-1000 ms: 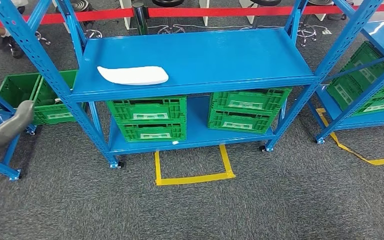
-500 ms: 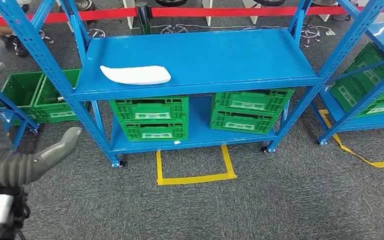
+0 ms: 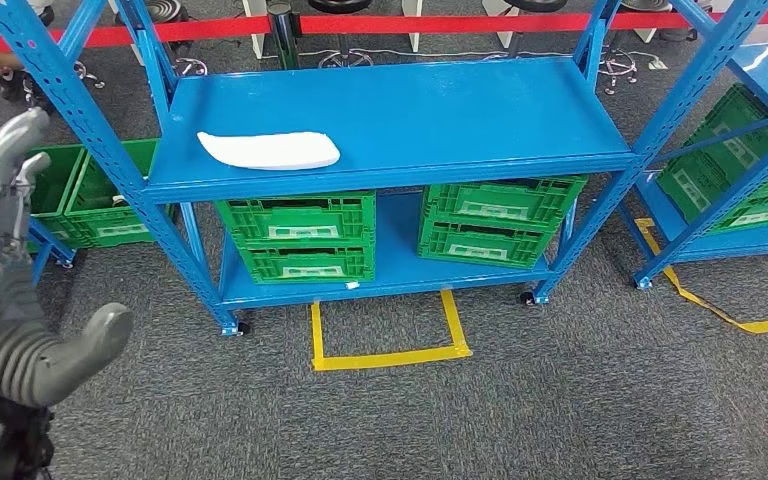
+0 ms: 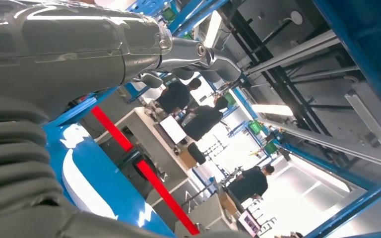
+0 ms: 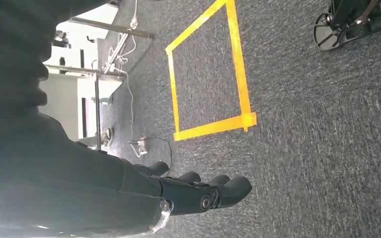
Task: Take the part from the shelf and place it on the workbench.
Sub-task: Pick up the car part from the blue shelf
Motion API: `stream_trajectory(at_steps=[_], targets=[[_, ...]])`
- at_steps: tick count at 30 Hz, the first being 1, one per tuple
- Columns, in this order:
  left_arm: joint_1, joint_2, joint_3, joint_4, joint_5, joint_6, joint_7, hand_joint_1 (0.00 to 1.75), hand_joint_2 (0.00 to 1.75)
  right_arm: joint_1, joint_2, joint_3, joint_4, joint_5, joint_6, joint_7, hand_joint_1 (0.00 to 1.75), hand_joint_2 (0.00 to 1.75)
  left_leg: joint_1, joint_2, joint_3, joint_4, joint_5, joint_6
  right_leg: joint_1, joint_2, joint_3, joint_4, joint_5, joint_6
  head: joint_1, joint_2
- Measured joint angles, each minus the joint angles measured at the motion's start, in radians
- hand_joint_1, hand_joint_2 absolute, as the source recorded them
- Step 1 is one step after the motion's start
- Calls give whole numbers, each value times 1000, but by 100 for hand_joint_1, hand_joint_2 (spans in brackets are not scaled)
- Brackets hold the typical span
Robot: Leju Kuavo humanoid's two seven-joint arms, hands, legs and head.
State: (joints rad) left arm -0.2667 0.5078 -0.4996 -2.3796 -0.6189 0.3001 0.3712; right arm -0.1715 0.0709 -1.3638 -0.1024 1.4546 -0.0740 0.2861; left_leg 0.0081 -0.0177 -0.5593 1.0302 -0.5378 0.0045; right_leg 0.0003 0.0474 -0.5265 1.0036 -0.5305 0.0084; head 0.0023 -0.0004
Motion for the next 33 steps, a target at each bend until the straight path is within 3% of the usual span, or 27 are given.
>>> stream_trajectory(at_steps=[20,26,33], targets=[[6,25,6,-17,6,0,1,0,0,0,7,0,2,5,0,2,0,175,0,5,0,0,-1,1,0,3,0,0,0,0,0,0],[51,45,39,-19,120,-1,-34,0,0,2,23,-1,2,19,-13,14,0,175,0,7,1,0,-1,1,0,6,-1,0,0,0,0,0],[-10,29,28,24,154,-20,-75,0,0,0,25,-6,3,-2,-1,25,0,175,0,-4,1,0,-1,0,0,3,-3,0,0,0,0,0]])
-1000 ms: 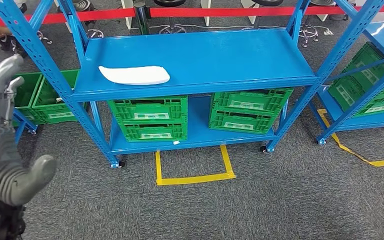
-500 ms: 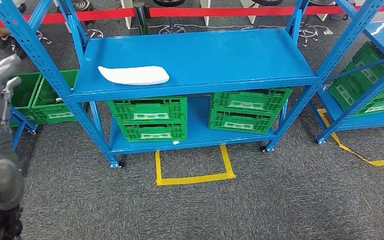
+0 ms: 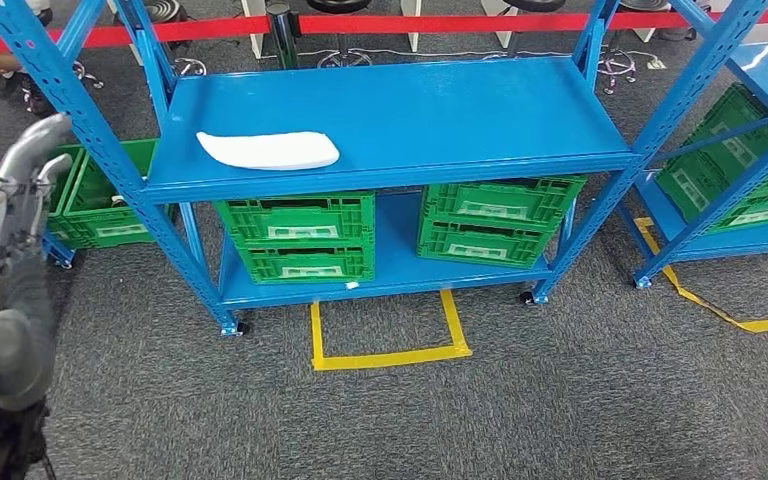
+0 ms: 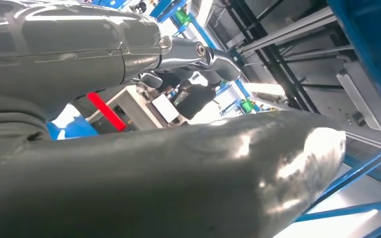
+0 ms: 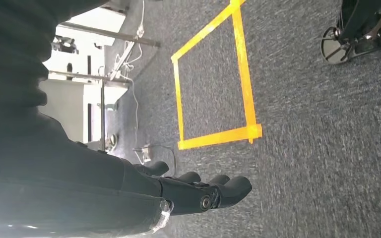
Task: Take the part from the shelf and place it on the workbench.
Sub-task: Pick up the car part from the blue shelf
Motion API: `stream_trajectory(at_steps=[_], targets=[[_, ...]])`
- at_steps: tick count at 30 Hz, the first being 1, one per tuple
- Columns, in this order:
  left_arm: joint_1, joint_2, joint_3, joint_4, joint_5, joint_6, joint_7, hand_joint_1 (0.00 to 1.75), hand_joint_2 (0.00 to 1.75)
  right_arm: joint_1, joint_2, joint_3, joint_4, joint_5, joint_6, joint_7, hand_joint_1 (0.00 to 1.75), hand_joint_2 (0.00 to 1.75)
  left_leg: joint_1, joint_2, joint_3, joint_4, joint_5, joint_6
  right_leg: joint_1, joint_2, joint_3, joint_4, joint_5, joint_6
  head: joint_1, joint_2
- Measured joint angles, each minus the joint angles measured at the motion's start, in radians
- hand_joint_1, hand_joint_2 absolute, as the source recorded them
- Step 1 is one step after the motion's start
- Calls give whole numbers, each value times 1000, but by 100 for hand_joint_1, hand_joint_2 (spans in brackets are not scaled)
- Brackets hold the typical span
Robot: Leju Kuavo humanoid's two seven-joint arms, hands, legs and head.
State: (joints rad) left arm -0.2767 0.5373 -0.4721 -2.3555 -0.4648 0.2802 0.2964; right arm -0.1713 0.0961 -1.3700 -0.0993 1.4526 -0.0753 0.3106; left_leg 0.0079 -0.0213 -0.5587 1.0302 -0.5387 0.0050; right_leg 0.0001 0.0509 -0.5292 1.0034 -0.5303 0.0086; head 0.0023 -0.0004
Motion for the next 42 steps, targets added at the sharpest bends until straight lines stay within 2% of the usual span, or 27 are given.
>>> stream_trajectory(at_steps=[4,11,14,17,19,21,22,23,24,27,28,29,31,32,33,34,35,36,37,38,39,40,41,42], targets=[[-36,-12,-22,28,-9,0,20,0,0,-1,-4,-2,0,2,3,3,0,175,-1,-7,-1,1,0,0,-2,-2,2,-1,1,1,0,0],[-46,-18,-46,53,3,5,34,0,0,-1,-10,-4,0,14,3,0,0,175,-10,-14,-1,2,-1,4,-10,-6,2,-1,-2,9,0,0],[-50,-18,-54,60,12,9,36,0,0,-1,-10,-9,0,16,1,-4,0,175,-15,-14,-2,0,-3,11,-14,-6,2,-2,0,16,0,0],[-57,-18,-58,66,16,12,37,0,0,-1,-12,-13,0,19,-2,-5,0,175,-12,-11,6,-11,-12,28,-15,-11,-4,25,2,25,0,0],[-61,-19,-61,69,17,13,37,0,0,-2,-14,-17,0,21,-2,-5,0,175,-8,-4,24,-15,-20,38,-16,-26,-43,101,-23,29,3,0],[-64,-19,-65,73,19,13,39,0,0,-3,-15,-18,1,22,-1,-6,0,175,-9,1,38,-16,-31,41,-16,-38,-121,227,-67,33,6,0],[-64,-19,-67,74,21,13,41,0,0,-2,-16,-18,1,23,-1,-6,0,175,-9,2,46,-16,-37,40,-16,-40,-160,278,-78,34,6,0],[-64,-19,-70,76,22,13,43,0,0,0,-16,-18,1,23,0,-6,0,175,-9,3,56,-16,-45,37,-16,-41,-185,300,-73,33,6,0],[-65,-20,-72,78,23,13,46,0,0,2,-16,-19,1,23,1,-6,0,175,-9,4,68,-16,-54,35,-16,-43,-195,287,-51,31,7,0],[-65,-21,-74,84,25,13,49,0,0,7,-19,-19,1,23,2,-7,0,175,-8,7,108,-17,-89,24,-11,-51,-167,125,65,15,5,0],[-65,-21,-75,86,26,13,49,0,0,8,-20,-19,2,23,2,-7,0,175,-7,7,115,-20,-98,17,-6,-55,-158,83,86,8,5,0],[-65,-21,-76,88,27,13,50,0,0,10,-21,-19,2,23,3,-7,0,175,-6,8,124,-26,-104,11,-1,-57,-154,62,91,2,5,0],[-68,-22,-77,91,28,13,51,0,0,10,-24,-20,2,23,3,-8,0,175,-3,9,137,-23,-92,-6,3,-55,-130,40,72,-10,7,0],[-69,-23,-78,91,28,14,51,0,0,9,-25,-20,2,23,3,-8,0,175,-2,11,131,7,-71,-14,2,-52,-107,27,65,-15,7,0],[-73,-22,-78,92,28,14,50,0,0,9,-26,-20,2,23,3,-8,0,175,-2,13,108,58,-44,-20,-1,-49,-81,11,57,-21,6,0],[-75,-22,-79,93,28,15,51,0,0,8,-26,-21,2,23,3,-8,0,175,-1,15,70,121,-24,-24,-4,-45,-52,-5,49,-24,2,0],[-76,-22,-80,94,28,16,51,0,0,8,-27,-21,2,23,3,-8,0,175,1,17,21,182,-22,-27,-7,-43,-25,-21,38,-26,-2,0],[-77,-22,-80,96,29,16,51,0,0,9,-27,-22,2,23,3,-8,0,175,3,18,-27,223,-43,-29,-9,-41,0,-31,26,-27,-6,0],[-77,-23,-81,98,29,16,52,0,0,10,-28,-23,2,23,3,-8,0,175,5,19,-71,244,-85,-32,-11,-37,26,-40,12,-25,-8,0],[-77,-23,-81,100,29,16,53,0,0,11,-28,-24,2,23,3,-8,0,175,8,19,-106,245,-132,-35,-13,-34,52,-47,-4,-23,-10,0],[-77,-23,-82,102,29,16,53,0,0,13,-28,-25,2,23,3,-8,0,175,10,21,-132,225,-167,-39,-16,-30,80,-51,-22,-20,-11,0],[-77,-23,-82,103,29,16,53,0,0,14,-28,-25,2,23,3,-8,0,175,12,23,-150,191,-171,-44,-20,-27,108,-54,-42,-15,-12,0],[-77,-23,-82,105,29,16,53,0,0,15,-27,-26,2,23,3,-8,0,175,14,28,-161,142,-127,-48,-23,-25,134,-55,-65,-10,-14,0],[-75,-23,-82,108,29,16,54,0,0,16,-27,-26,2,23,3,-8,0,175,14,36,-167,94,-37,-51,-26,-24,161,-53,-88,-3,-16,0]])
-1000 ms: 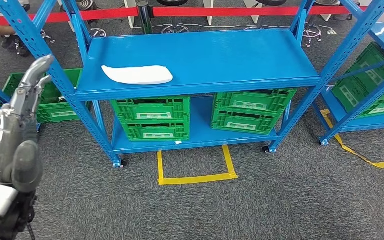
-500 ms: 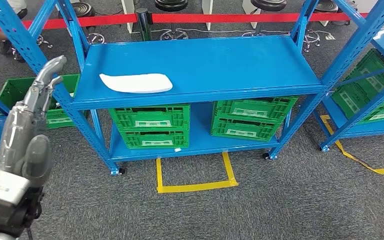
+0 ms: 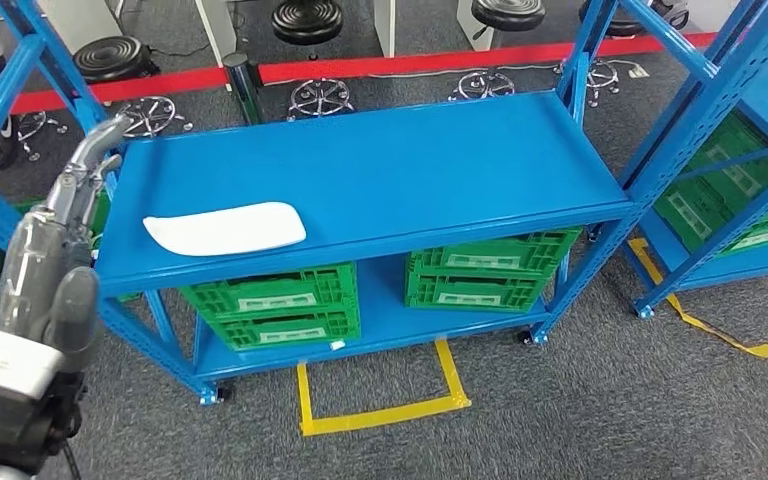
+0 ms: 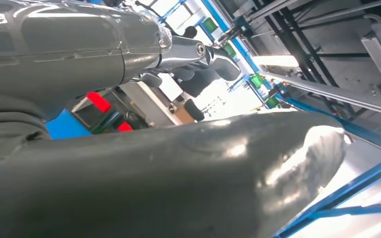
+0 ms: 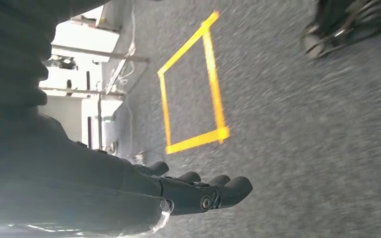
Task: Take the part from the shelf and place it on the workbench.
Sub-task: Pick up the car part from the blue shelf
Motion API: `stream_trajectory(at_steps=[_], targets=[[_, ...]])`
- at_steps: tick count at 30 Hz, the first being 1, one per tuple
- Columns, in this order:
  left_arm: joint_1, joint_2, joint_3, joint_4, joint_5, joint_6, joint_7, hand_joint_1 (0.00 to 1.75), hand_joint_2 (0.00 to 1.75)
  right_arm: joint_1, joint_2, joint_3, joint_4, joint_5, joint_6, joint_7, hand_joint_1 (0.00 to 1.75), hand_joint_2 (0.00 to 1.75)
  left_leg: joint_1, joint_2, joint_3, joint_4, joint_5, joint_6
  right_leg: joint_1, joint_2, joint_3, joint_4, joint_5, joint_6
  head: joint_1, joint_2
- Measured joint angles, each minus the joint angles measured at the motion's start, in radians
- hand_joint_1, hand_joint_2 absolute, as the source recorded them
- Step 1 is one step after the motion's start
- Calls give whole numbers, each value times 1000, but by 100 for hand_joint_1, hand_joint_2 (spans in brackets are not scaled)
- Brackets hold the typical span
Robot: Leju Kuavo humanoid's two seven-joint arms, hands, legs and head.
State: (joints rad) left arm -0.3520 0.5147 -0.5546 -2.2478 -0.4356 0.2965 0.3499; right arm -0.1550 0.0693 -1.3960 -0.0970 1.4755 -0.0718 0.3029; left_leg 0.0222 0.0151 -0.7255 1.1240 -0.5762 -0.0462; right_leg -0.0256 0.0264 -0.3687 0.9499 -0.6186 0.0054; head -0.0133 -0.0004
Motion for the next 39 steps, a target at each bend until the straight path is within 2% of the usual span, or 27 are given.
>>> stream_trajectory(at_steps=[2,3,5,7,8,9,10,12,13,14,16,17,18,19,21,23,24,26,27,28,29,30,32,33,34,37,39], targets=[[2,0,-2,4,0,0,1,0,0,0,0,-1,0,0,0,0,0,175,-4,10,4,-45,136,12,-2,0,36,-5,-39,17,-2,0],[1,0,-3,5,0,1,1,0,0,-3,0,-1,0,0,0,0,0,175,-7,9,10,-45,156,23,-3,-2,53,-8,-48,25,0,0],[-3,0,-4,4,0,3,0,0,0,-14,1,-2,1,0,1,0,0,175,-9,0,39,-48,127,43,-5,-6,47,40,-19,37,6,0],[-5,-1,-6,5,0,4,-1,0,0,-24,3,-3,1,0,2,0,0,175,-7,-2,93,-76,103,55,-4,-10,-30,186,41,43,12,0],[-4,-1,-7,6,0,4,-1,0,0,-24,4,-4,1,0,2,0,0,175,-6,-3,123,-93,91,59,-3,-13,-85,259,46,45,16,0],[-4,-2,-8,7,0,4,-2,0,0,-21,4,-4,1,0,2,0,0,175,-6,-7,151,-107,79,62,-2,-15,-137,309,23,46,18,0],[-4,-2,-8,8,0,4,-2,0,0,-16,3,-5,1,0,3,0,0,175,-6,-11,175,-117,67,63,-1,-17,-182,333,-20,47,19,0],[-4,-2,-9,8,0,4,-2,0,0,-8,3,-6,1,1,3,0,0,175,-5,-22,219,-127,39,62,-1,-19,-242,317,-103,46,21,0],[-4,-2,-9,9,0,4,-2,0,0,-5,3,-7,1,1,3,0,0,175,-4,-28,241,-130,24,60,-1,-21,-258,285,-110,44,22,0],[-4,-3,-10,10,0,4,-2,0,0,-3,3,-7,2,1,3,0,0,175,-4,-32,262,-133,8,57,-1,-23,-266,237,-78,42,23,0],[-3,-3,-12,13,0,4,-2,0,0,0,3,-7,2,1,3,0,0,175,-6,-44,299,-134,-24,47,0,-35,-270,137,71,34,24,0],[-4,-3,-13,13,0,4,-2,0,0,-1,3,-8,2,1,3,0,0,175,-7,-50,312,-137,-39,40,2,-40,-268,107,128,28,23,0],[-6,-4,-13,11,0,4,-3,0,0,-4,3,-8,1,1,3,0,0,175,-8,-56,324,-135,-46,32,4,-42,-266,93,158,20,22,0],[-7,-4,-13,7,1,4,-3,0,0,-11,3,-8,1,1,3,0,0,175,-7,-59,330,-131,-45,24,6,-41,-260,91,152,13,21,0],[-11,-4,-13,0,1,5,-3,0,0,-25,3,-9,1,1,3,0,0,175,-4,-46,315,-81,-21,11,7,-31,-236,82,141,-4,18,0],[-11,-3,-13,-1,1,5,-3,0,0,-27,3,-9,1,1,3,0,0,175,-3,-23,241,31,-1,4,8,-25,-204,70,130,-17,10,0],[-10,-3,-13,0,1,5,-3,0,0,-25,2,-9,1,1,3,0,0,175,-4,-16,190,92,-11,2,10,-23,-188,63,121,-22,6,0],[-8,-2,-13,1,1,5,-3,0,0,-16,1,-9,1,1,3,0,0,175,-5,-14,97,158,-92,3,14,-16,-150,45,100,-27,0,0],[-7,-2,-13,3,1,5,-3,0,0,-13,1,-10,1,1,3,0,0,175,-5,-14,64,158,-139,5,16,-11,-127,37,88,-28,-1,0],[-6,-2,-13,4,1,5,-3,0,0,-10,1,-10,1,1,3,0,0,175,-6,-14,42,135,-164,10,19,-6,-102,30,74,-29,-3,0],[-6,-2,-14,6,1,5,-3,0,0,-8,1,-11,1,1,3,0,0,175,-9,-15,26,95,-150,17,21,-2,-76,25,58,-28,-4,0],[-5,-2,-14,8,1,5,-3,0,0,-6,3,-13,1,1,3,0,0,175,-14,-17,16,40,-82,28,23,1,-54,21,41,-28,-6,0],[-1,-2,-14,11,1,5,-2,0,0,-2,7,-16,1,1,3,0,0,175,-26,-27,9,-49,103,49,28,8,-15,22,3,-22,-8,0],[-1,-2,-14,12,1,5,-2,0,0,-2,9,-17,2,1,3,0,0,175,-30,-31,12,-65,163,54,28,11,1,23,-14,-16,-7,0],[-2,-2,-14,12,1,6,-2,0,0,-6,9,-17,2,1,3,0,0,175,-33,-35,17,-61,179,56,29,14,16,23,-29,-9,-5,0],[-11,-2,-13,4,1,10,-5,0,0,-27,6,-18,1,2,3,0,0,175,-30,-29,40,-55,145,64,27,5,34,38,-65,10,-3,0],[-11,-2,-13,2,1,12,-6,0,0,-32,6,-18,2,3,3,1,0,175,-24,-21,59,-62,129,72,25,-11,-28,146,-106,23,0,0]])
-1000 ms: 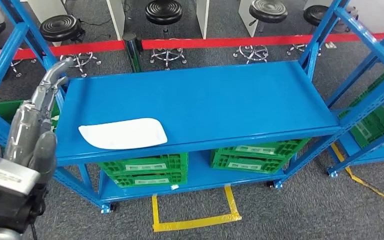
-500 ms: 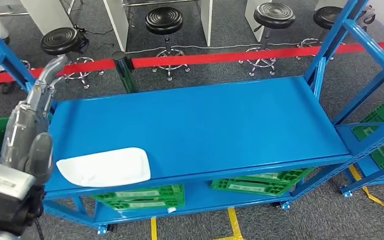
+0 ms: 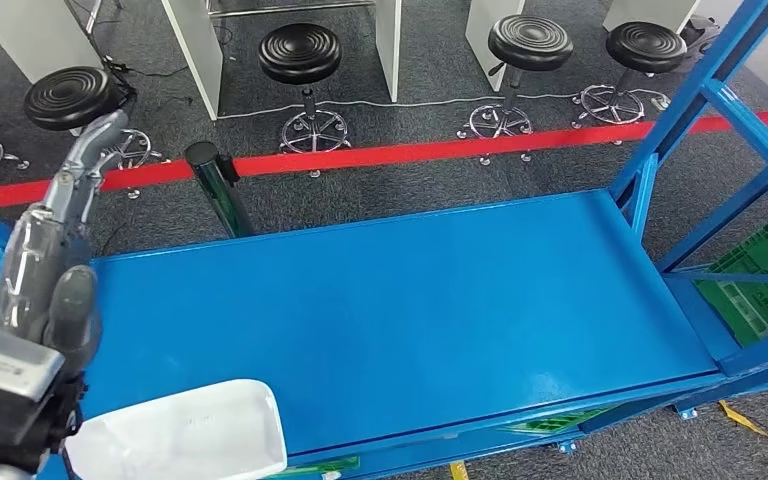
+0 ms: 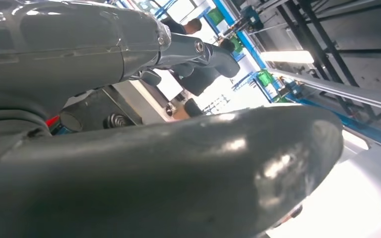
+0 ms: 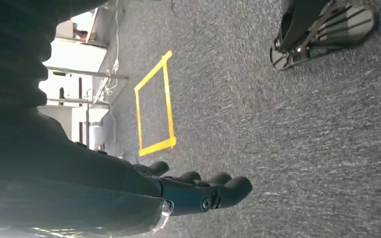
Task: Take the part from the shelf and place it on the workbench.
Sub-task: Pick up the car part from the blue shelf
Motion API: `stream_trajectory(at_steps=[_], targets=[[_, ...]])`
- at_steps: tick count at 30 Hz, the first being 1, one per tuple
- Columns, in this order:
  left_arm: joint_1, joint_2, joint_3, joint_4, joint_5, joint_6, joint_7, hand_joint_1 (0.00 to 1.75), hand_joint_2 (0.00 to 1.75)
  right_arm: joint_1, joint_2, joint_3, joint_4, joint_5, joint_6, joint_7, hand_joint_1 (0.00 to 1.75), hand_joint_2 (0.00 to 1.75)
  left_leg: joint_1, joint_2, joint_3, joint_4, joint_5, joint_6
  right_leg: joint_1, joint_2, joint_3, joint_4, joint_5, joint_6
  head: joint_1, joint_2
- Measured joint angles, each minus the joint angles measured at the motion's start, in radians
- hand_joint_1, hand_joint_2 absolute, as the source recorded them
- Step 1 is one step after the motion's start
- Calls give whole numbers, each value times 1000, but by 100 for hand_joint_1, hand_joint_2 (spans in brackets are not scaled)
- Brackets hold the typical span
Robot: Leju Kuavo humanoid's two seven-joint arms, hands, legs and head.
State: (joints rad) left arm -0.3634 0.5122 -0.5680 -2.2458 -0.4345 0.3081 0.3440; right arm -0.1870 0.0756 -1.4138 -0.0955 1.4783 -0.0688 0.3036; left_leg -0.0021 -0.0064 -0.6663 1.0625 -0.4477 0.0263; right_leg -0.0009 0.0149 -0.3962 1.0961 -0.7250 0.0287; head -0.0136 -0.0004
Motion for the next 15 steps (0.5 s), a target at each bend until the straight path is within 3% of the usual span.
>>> stream_trajectory(at_steps=[2,3,4,7,8,11,13,15], targets=[[3,0,0,0,0,1,-1,0,0,5,0,0,0,5,-2,2,0,175,2,4,17,-1,-16,5,-7,-5,-105,140,-32,15,4,0],[5,0,0,0,0,2,-2,0,0,9,0,0,0,7,-5,1,0,175,4,4,25,-1,-26,6,-12,-6,-147,174,-21,21,6,0],[8,0,0,0,0,3,-3,0,0,12,0,-1,0,10,-9,-2,0,175,5,4,35,-1,-35,4,-16,-7,-173,173,13,27,7,0],[11,0,0,1,-5,5,-2,0,0,15,0,-1,0,10,-11,-23,0,175,10,4,70,-1,-64,-6,-26,-11,-172,25,174,42,10,0],[12,0,0,1,-13,5,1,0,0,15,-1,-1,0,10,-5,-27,0,175,9,3,76,-1,-71,-11,-27,-11,-160,-20,195,38,12,0],[21,3,2,2,-45,4,15,0,0,16,0,-1,0,10,13,-21,0,175,5,2,76,-2,-77,-20,-24,-11,-139,-63,182,13,12,0],[26,5,2,4,-57,4,19,0,0,16,-1,-1,0,11,19,-17,0,175,5,3,78,-6,-78,-22,-22,-9,-139,-65,179,9,9,0],[28,8,4,5,-60,5,20,0,0,15,-1,-2,0,12,23,-17,0,87,7,4,79,-8,-78,-23,-20,-9,-139,-65,178,7,8,0]])
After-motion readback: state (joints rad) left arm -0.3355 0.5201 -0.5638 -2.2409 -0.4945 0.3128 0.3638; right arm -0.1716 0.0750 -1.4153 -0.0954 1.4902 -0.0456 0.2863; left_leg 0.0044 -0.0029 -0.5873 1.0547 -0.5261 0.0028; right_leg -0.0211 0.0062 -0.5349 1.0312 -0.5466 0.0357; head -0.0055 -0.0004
